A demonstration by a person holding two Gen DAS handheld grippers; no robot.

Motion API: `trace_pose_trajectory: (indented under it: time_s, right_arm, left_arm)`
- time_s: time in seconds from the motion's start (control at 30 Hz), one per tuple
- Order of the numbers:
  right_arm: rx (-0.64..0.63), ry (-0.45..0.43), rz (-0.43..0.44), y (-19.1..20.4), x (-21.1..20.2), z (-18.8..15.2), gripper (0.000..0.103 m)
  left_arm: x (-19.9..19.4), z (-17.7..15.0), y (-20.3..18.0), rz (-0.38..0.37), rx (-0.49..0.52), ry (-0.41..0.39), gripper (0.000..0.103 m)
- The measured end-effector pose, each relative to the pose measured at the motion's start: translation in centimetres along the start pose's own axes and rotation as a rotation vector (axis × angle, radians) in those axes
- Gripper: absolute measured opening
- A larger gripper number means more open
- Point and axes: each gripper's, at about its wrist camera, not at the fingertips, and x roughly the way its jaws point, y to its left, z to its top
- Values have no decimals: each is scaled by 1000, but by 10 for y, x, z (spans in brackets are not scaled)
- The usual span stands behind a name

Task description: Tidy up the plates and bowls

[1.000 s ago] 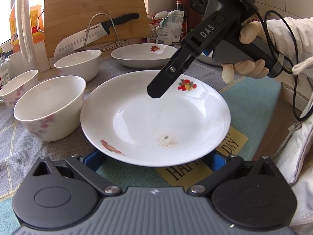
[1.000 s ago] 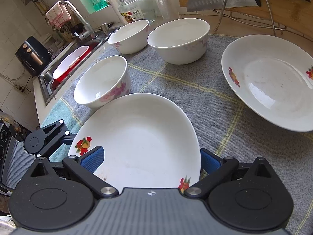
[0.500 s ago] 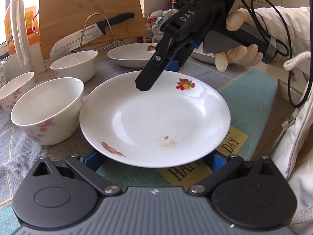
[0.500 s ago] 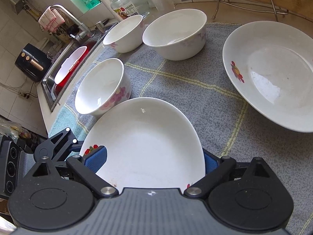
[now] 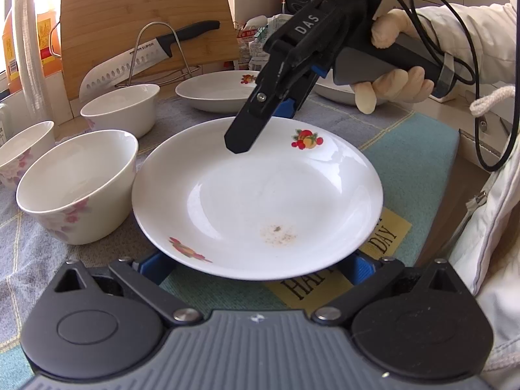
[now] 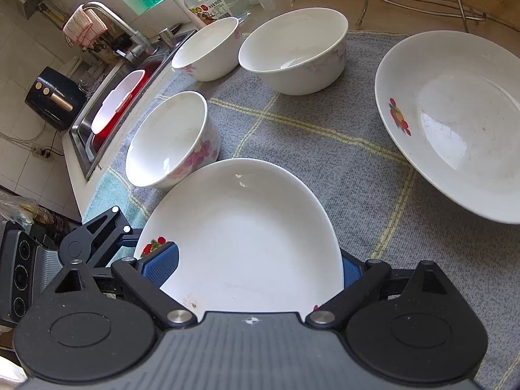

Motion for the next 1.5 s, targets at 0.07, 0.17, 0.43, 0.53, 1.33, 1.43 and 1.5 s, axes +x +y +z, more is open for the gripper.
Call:
trace_pose_trajectory:
  time_s: [0.07,0.17,0.43,0.53,1.33,1.43,1.5]
  right_arm:
    - [1,1,-2,0,0,0,99]
    - [-12,3,-12,2,1,0,99]
    - [-28,7,-8,3,-3,-3,99]
    - [-28,8,-4,2,-5,-5,99]
    - [-71,-37,23,-19,-63,-32,99]
    - [-74,-48,25,-25,-72,-35,99]
    - [-74,-55,25,-29,-78,-36,99]
  left_arm:
    - [0,1,0,0,0,2,103]
    - [1,2,0,3,-1,7,102]
    - [1,5,-1,9,-11,21,102]
    - [1,8,-2,9,-18,23,102]
    - [9,41,-33,36,-3,19,102]
    - [12,48,-39,36,6,21,102]
    - [14,52,-43,36,11,20,102]
